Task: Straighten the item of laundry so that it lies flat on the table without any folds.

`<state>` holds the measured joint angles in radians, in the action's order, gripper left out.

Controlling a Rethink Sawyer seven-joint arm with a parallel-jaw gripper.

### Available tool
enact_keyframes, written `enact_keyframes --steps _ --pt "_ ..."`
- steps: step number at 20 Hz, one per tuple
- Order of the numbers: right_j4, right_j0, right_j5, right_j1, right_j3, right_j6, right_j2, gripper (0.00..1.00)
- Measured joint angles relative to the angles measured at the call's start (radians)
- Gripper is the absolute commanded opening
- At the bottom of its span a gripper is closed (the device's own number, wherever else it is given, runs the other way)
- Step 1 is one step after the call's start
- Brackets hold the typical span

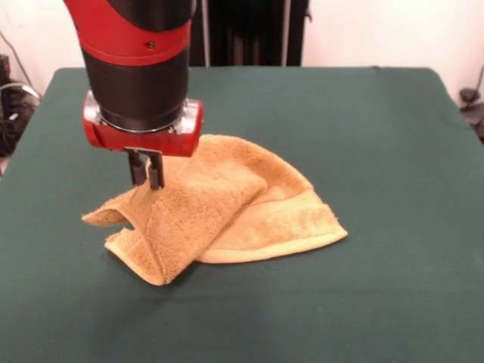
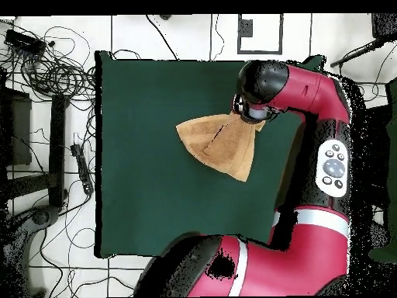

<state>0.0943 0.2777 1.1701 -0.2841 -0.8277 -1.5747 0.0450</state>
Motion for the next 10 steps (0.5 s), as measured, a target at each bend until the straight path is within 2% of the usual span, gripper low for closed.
enact_keyframes --steps 10 --pt "0.009 0.004 0.028 -0.015 0.018 0.0 0.0 0.0"
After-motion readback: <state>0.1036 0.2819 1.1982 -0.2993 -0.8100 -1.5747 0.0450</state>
